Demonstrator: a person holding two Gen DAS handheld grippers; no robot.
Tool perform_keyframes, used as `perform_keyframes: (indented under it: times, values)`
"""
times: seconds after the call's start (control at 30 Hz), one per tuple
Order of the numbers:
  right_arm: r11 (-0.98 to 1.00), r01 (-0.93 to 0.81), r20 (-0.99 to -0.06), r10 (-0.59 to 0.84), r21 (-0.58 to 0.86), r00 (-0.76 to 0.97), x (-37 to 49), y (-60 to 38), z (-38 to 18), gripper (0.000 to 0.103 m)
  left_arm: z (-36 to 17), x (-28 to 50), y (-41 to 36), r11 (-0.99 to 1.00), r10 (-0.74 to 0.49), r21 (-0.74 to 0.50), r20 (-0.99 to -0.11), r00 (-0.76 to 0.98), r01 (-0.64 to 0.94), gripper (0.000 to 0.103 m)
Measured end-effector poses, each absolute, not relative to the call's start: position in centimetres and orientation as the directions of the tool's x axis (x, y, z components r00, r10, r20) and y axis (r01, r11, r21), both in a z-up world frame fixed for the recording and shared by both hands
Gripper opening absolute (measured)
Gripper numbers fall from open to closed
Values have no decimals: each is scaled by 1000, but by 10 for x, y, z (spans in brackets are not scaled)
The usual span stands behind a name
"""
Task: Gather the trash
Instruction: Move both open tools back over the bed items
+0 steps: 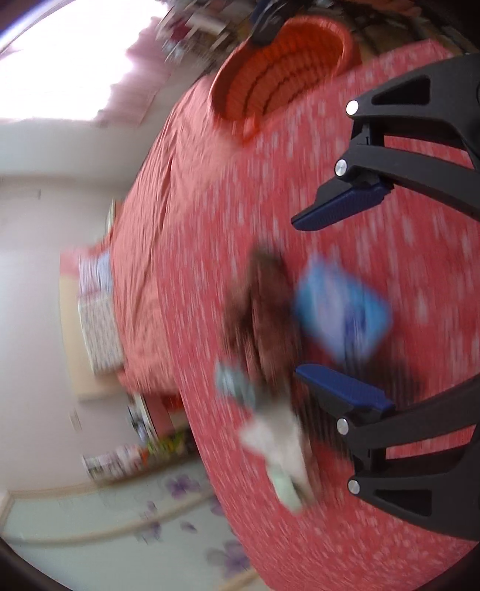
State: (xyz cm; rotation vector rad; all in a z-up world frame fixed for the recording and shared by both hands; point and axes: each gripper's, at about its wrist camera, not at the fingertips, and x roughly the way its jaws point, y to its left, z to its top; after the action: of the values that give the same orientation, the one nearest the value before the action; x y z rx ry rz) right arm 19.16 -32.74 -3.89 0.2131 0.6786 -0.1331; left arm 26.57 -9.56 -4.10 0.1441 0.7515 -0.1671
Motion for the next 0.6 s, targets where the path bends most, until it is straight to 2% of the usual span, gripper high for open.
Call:
perform_keyframes:
  times: [0.2, 0.33, 0.5, 0.6]
  values:
    - [988, 68, -667, 43, 139, 744, 209, -255, -45, 82, -42, 284, 14, 997, 73, 73, -692, 718, -31, 73]
    - [990, -5, -692, 104, 144, 714, 223, -206, -52, 82, -41, 290, 66, 989, 135, 57, -699, 702, -133, 73]
    - [983, -28, -731, 153, 180, 665, 246, -162, -64, 82, -45, 288, 103, 984, 133, 11, -717, 684, -180, 73]
    - [985, 5, -758, 129, 172, 640, 266, -149, -70, 81, -52, 281, 108, 987, 112, 3, -729, 676, -160, 73]
